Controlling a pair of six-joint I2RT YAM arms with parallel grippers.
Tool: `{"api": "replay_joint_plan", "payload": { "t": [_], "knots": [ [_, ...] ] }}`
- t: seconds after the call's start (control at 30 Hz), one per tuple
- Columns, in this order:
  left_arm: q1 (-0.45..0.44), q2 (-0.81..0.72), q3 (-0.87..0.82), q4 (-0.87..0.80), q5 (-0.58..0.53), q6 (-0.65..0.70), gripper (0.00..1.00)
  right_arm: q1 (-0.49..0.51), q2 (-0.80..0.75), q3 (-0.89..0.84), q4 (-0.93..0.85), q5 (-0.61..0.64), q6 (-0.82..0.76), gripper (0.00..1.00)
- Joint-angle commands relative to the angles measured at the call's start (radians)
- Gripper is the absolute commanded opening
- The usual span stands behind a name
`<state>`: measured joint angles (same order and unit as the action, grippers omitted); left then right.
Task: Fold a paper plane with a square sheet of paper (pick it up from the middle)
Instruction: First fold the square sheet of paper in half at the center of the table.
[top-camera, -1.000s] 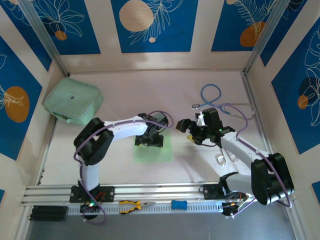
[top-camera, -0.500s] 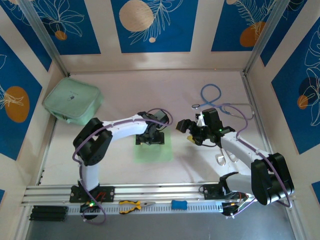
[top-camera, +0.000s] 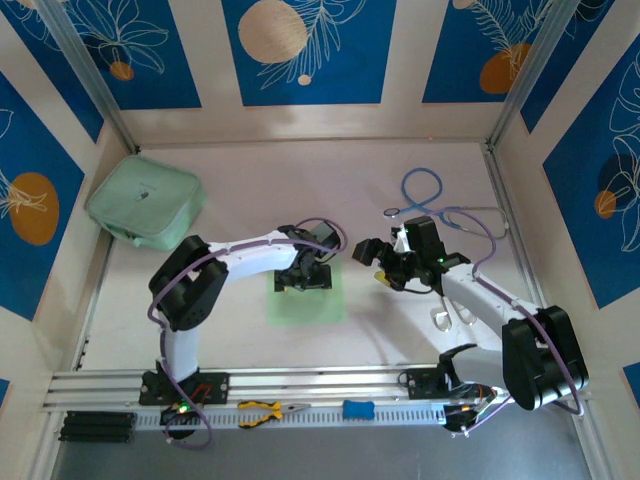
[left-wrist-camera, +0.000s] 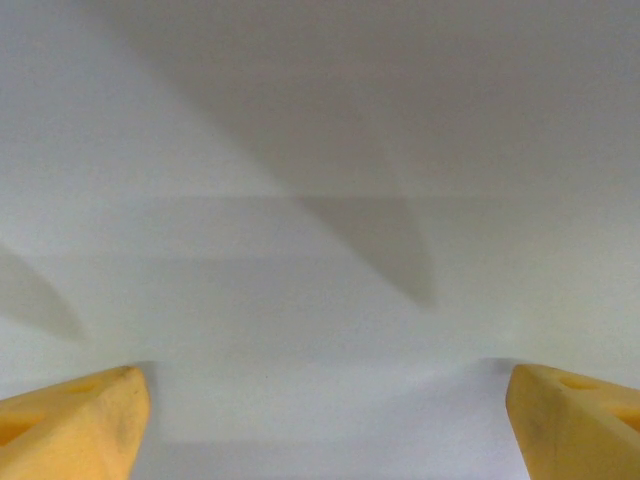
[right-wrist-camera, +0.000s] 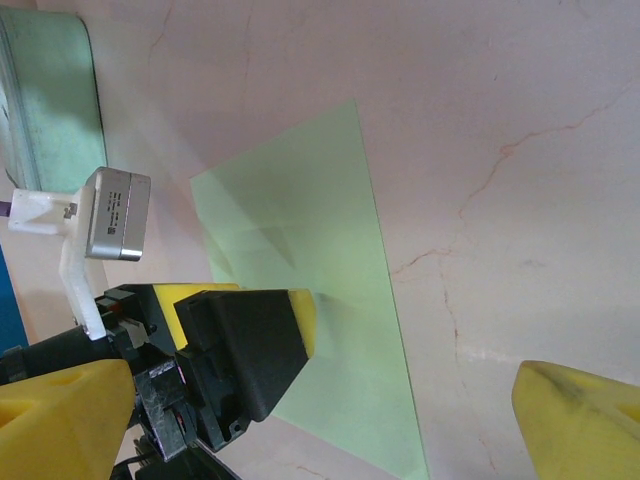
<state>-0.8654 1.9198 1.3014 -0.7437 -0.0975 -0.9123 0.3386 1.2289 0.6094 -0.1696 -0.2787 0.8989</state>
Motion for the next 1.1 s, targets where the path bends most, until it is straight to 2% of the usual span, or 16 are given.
{"api": "replay_joint_plan", "payload": {
  "t": [0.0,0.4,1.07],
  "knots": [
    [-0.011,0.022,0.003,-0.013,0.009,-0.022,0.92,0.008,0.005,0.018,-0.013,0.003,0.0,0.97],
    [-0.023,0.093,-0.038,-0.002,0.014,-0.017,0.91,0.01,0.009,0.018,-0.016,0.004,-0.002,0.97],
    [-0.022,0.1,-0.041,0.01,0.013,0.014,0.87,0.01,0.0,0.018,-0.021,0.01,-0.002,0.97]
  ]
}}
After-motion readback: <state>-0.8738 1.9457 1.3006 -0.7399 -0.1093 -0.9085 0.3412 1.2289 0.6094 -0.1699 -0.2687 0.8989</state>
